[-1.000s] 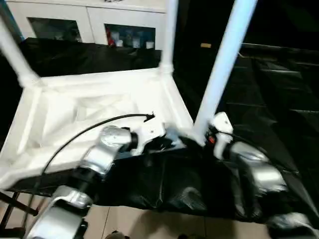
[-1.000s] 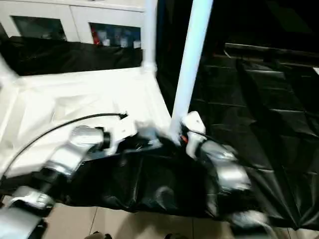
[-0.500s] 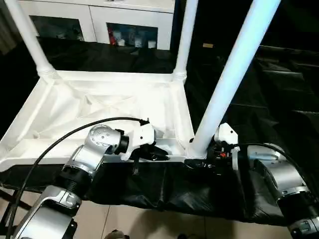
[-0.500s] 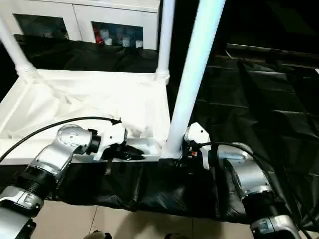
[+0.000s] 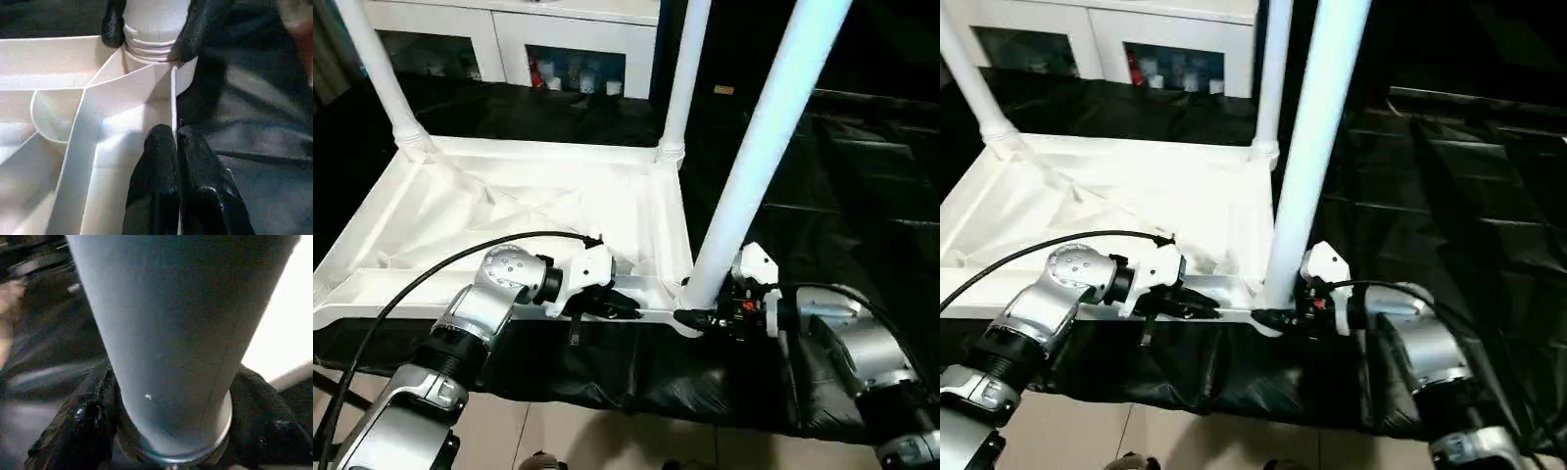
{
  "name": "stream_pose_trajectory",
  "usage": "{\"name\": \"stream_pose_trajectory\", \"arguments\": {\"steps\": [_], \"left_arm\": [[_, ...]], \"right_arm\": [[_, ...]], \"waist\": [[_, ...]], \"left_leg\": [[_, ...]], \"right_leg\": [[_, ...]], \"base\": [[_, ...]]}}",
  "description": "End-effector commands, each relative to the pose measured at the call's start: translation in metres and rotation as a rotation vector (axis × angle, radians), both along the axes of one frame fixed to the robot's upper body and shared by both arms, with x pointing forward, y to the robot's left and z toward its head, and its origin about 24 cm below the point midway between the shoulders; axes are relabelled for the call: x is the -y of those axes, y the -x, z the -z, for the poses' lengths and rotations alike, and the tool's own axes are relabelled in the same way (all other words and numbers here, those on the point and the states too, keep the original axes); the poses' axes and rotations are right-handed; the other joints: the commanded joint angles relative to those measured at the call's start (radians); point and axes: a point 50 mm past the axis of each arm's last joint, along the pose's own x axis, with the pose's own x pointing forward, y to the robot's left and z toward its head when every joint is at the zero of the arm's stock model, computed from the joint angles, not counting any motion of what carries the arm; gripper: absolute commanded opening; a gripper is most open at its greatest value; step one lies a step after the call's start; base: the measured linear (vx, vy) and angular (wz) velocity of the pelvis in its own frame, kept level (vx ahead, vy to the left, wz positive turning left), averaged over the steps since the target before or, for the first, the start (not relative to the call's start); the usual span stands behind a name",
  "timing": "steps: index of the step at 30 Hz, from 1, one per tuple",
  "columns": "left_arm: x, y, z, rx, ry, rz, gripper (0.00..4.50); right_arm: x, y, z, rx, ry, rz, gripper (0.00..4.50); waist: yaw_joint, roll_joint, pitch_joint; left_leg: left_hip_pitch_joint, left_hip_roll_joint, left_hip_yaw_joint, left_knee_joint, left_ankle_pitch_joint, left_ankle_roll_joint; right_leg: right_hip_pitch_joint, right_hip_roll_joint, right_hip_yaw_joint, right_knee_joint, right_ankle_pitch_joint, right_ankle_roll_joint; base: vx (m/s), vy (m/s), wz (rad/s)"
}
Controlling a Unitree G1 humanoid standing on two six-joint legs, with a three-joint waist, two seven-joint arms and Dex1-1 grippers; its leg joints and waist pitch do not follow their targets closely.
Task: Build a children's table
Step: Rotate leg to tighten
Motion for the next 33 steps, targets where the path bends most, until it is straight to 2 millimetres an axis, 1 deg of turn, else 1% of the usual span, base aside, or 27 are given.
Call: {"name": "stream_pose_trajectory", "arguments": {"steps": [1, 2, 3, 4, 5, 6, 7, 10, 11, 12, 13, 15, 16, 17, 19, 20, 21, 22, 23, 24, 25, 26, 27, 28, 30, 31, 33], "left_arm": [[0.016, -0.001, 0.01, -0.005, -0.028, -0.054, 0.0], [0.02, -0.003, 0.011, -0.004, -0.023, -0.079, 0.0], [0.025, -0.004, 0.012, -0.005, -0.011, -0.102, 0.0], [0.035, -0.005, 0.012, -0.005, 0.005, -0.133, 0.0], [0.042, -0.006, 0.013, -0.004, 0.016, -0.152, 0.0], [0.048, -0.006, 0.013, -0.002, 0.023, -0.165, 0.0], [0.063, -0.006, 0.013, -0.005, 0.046, -0.194, 0.0], [0.086, -0.004, 0.013, 0.004, 0.075, -0.226, 0.0], [0.086, -0.004, 0.013, 0.004, 0.076, -0.226, 0.0], [0.09, -0.004, 0.013, 0.014, 0.077, -0.227, 0.0], [0.093, -0.003, 0.012, 0.034, 0.078, -0.224, 0.0], [0.093, -0.003, 0.013, 0.051, 0.071, -0.217, 0.0], [0.091, -0.002, 0.013, 0.056, 0.065, -0.207, 0.0], [0.089, -0.002, 0.014, 0.056, 0.061, -0.208, 0.0], [0.081, -0.002, 0.015, 0.055, 0.049, -0.2, 0.0], [0.08, -0.002, 0.015, 0.055, 0.047, -0.199, 0.0], [0.073, -0.003, 0.017, 0.056, 0.032, -0.196, 0.0], [0.071, -0.003, 0.018, 0.057, 0.026, -0.194, 0.0], [0.067, -0.002, 0.018, 0.058, 0.016, -0.186, 0.0], [0.063, -0.002, 0.019, 0.059, 0.008, -0.176, 0.0], [0.057, -0.001, 0.019, 0.059, -0.003, -0.162, 0.0], [0.054, -0.001, 0.019, 0.059, -0.01, -0.156, 0.0], [0.051, -0.001, 0.019, 0.062, -0.018, -0.149, 0.0], [0.047, 0.0, 0.019, 0.06, -0.025, -0.135, 0.0], [0.038, 0.001, 0.02, 0.06, -0.047, -0.108, 0.0], [0.033, 0.002, 0.019, 0.06, -0.056, -0.093, 0.0], [0.024, 0.002, 0.018, 0.054, -0.071, -0.068, 0.0]], "right_arm": [[-0.01, -0.005, 0.011, 0.01, 0.026, 0.123, 2.68], [-0.011, -0.008, 0.013, 0.015, 0.026, 0.172, 2.68], [-0.014, -0.012, 0.015, 0.015, 0.017, 0.234, 2.68], [-0.019, -0.015, 0.018, 0.012, -0.003, 0.31, 2.68], [-0.023, -0.018, 0.019, 0.011, -0.014, 0.365, 2.68], [-0.027, -0.02, 0.021, 0.01, -0.022, 0.403, 2.67], [-0.038, -0.026, 0.023, -0.004, -0.038, 0.492, 2.67], [-0.058, -0.036, 0.024, -0.018, -0.044, 0.639, 2.67], [-0.058, -0.037, 0.024, -0.018, -0.043, 0.641, 2.67], [-0.064, -0.038, 0.023, -0.017, -0.054, 0.648, 2.67], [-0.071, -0.039, 0.021, -0.007, -0.069, 0.644, 2.67], [-0.076, -0.039, 0.019, 0.014, -0.078, 0.632, 2.67], [-0.077, -0.039, 0.018, 0.03, -0.081, 0.622, 3.23], [-0.076, -0.04, 0.017, 0.053, -0.068, 0.616, 3.37], [-0.071, -0.039, 0.015, 0.068, -0.077, 0.577, 3.37], [-0.07, -0.039, 0.014, 0.07, -0.08, 0.573, 3.37], [-0.066, -0.039, 0.013, 0.087, -0.084, 0.551, 3.44], [-0.064, -0.039, 0.013, 0.097, -0.081, 0.538, 3.77], [-0.06, -0.038, 0.012, 0.106, -0.075, 0.52, 3.77], [-0.055, -0.038, 0.012, 0.112, -0.07, 0.503, 3.82], [-0.05, -0.037, 0.011, 0.125, -0.063, 0.478, 3.81], [-0.046, -0.037, 0.011, 0.131, -0.057, 0.466, 3.87], [-0.043, -0.037, 0.01, 0.135, -0.051, 0.455, 4.02], [-0.039, -0.036, 0.01, 0.137, -0.047, 0.434, 4.16], [-0.031, -0.033, 0.008, 0.14, -0.034, 0.379, 4.27], [-0.027, -0.031, 0.007, 0.141, -0.03, 0.34, 4.35], [-0.02, -0.024, 0.006, 0.129, -0.017, 0.224, 4.35]], "waist": [[-0.007, -0.005, -0.049], [-0.008, -0.007, -0.049], [-0.013, -0.006, -0.046], [-0.015, -0.007, -0.043], [-0.023, -0.005, -0.041], [-0.028, -0.006, -0.043], [-0.034, -0.002, -0.044], [-0.042, -0.001, -0.047], [-0.044, -0.001, -0.046], [-0.043, -0.001, -0.047], [-0.045, -0.001, -0.048], [-0.044, 0.0, -0.05], [-0.044, 0.0, -0.051], [-0.044, 0.0, -0.051], [-0.044, 0.001, -0.052], [-0.042, -0.005, -0.055], [-0.041, -0.004, -0.055], [-0.04, -0.003, -0.056], [-0.038, -0.002, -0.057], [-0.039, -0.003, -0.058], [-0.038, -0.004, -0.061], [-0.037, -0.002, -0.063], [-0.036, -0.001, -0.065], [-0.035, -0.004, -0.068], [-0.031, -0.002, -0.068], [-0.032, -0.004, -0.068], [-0.029, -0.002, -0.066]], "left_leg": [[0.01, 0.021, -0.009, -0.067, -0.281, 0.018], [0.012, 0.021, -0.011, -0.067, -0.292, 0.012], [0.009, 0.018, -0.012, -0.069, -0.305, 0.009], [0.015, 0.017, -0.014, -0.072, -0.334, 0.001], [0.019, 0.017, -0.017, -0.073, -0.363, -0.006], [0.02, 0.016, -0.021, -0.073, -0.381, -0.012], [0.018, 0.017, -0.022, -0.075, -0.376, -0.015], [0.019, 0.014, -0.022, -0.075, -0.379, -0.012], [0.018, 0.014, -0.02, -0.075, -0.378, -0.009], [0.02, 0.013, -0.02, -0.075, -0.378, -0.006], [0.018, 0.013, -0.018, -0.074, -0.372, 0.002], [0.014, 0.014, -0.017, -0.074, -0.355, 0.012], [0.014, 0.014, -0.016, -0.074, -0.347, 0.015], [0.013, 0.014, -0.015, -0.074, -0.344, 0.017], [0.013, 0.014, -0.013, -0.074, -0.335, 0.019], [0.014, 0.015, -0.012, -0.072, -0.327, 0.028], [0.013, 0.015, -0.011, -0.072, -0.319, 0.031], [0.012, 0.016, -0.011, -0.071, -0.306, 0.036], [0.011, 0.016, -0.011, -0.071, -0.293, 0.04], [0.011, 0.016, -0.01, -0.07, -0.285, 0.042], [0.01, 0.017, -0.009, -0.068, -0.266, 0.048], [0.007, 0.017, -0.008, -0.066, -0.239, 0.055], [0.012, 0.019, -0.005, -0.063, -0.211, 0.062], [0.008, 0.017, -0.004, -0.061, -0.184, 0.072], [0.009, 0.018, -0.003, -0.059, -0.166, 0.089], [0.009, 0.019, -0.002, -0.058, -0.164, 0.094], [0.011, 0.021, -0.003, -0.06, -0.178, 0.095]], "right_leg": [[0.041, -0.058, 0.034, -0.085, -0.38, -0.169], [0.042, -0.059, 0.033, -0.087, -0.403, -0.16], [0.04, -0.056, 0.034, -0.089, -0.426, -0.149], [0.037, -0.056, 0.033, -0.097, -0.48, -0.13], [0.031, -0.057, 0.033, -0.101, -0.523, -0.121], [0.032, -0.058, 0.03, -0.104, -0.554, -0.109], [0.033, -0.058, 0.03, -0.105, -0.542, -0.108], [0.033, -0.055, 0.03, -0.107, -0.509, -0.111], [0.031, -0.055, 0.031, -0.106, -0.499, -0.114], [0.032, -0.054, 0.03, -0.107, -0.492, -0.116], [0.032, -0.054, 0.032, -0.106, -0.47, -0.119], [0.035, -0.052, 0.032, -0.102, -0.427, -0.128], [0.037, -0.051, 0.033, -0.099, -0.399, -0.135], [0.038, -0.051, 0.034, -0.098, -0.387, -0.139], [0.039, -0.05, 0.034, -0.095, -0.362, -0.15], [0.041, -0.052, 0.034, -0.093, -0.354, -0.155], [0.042, -0.053, 0.035, -0.092, -0.346, -0.158], [0.044, -0.053, 0.035, -0.091, -0.331, -0.163], [0.046, -0.053, 0.034, -0.09, -0.312, -0.168], [0.047, -0.053, 0.034, -0.088, -0.301, -0.171], [0.05, -0.054, 0.035, -0.084, -0.27, -0.182], [0.055, -0.056, 0.035, -0.079, -0.237, -0.191], [0.053, -0.054, 0.036, -0.075, -0.188, -0.209], [0.059, -0.051, 0.034, -0.067, -0.136, -0.225], [0.06, -0.05, 0.034, -0.063, -0.092, -0.238], [0.06, -0.051, 0.034, -0.062, -0.087, -0.242], [0.059, -0.051, 0.033, -0.064, -0.107, -0.244]], "base": [[0.0, 0.0, 0.0], [0.0, 0.0, 0.0], [0.0, 0.0, 0.0], [0.0, 0.0, 0.0], [0.0, 0.0, 0.0], [0.0, 0.0, 0.0], [0.0, 0.0, 0.0], [0.0, 0.0, 0.0], [0.0, 0.0, 0.0], [0.0, 0.0, 0.0], [0.0, 0.0, 0.0], [0.0, 0.0, 0.0], [0.0, 0.0, 0.0], [0.0, 0.0, 0.0], [0.0, 0.0, 0.0], [0.0, 0.0, 0.0], [0.0, 0.0, 0.0], [0.0, 0.0, 0.0], [0.0, 0.0, 0.0], [0.0, 0.0, 0.0], [0.0, 0.0, 0.0], [0.0, 0.0, 0.0], [0.0, 0.0, 0.0], [0.0, 0.0, 0.0], [0.0, 0.0, 0.0], [0.0, 0.0, 0.0], [0.0, 0.0, 0.0]]}}
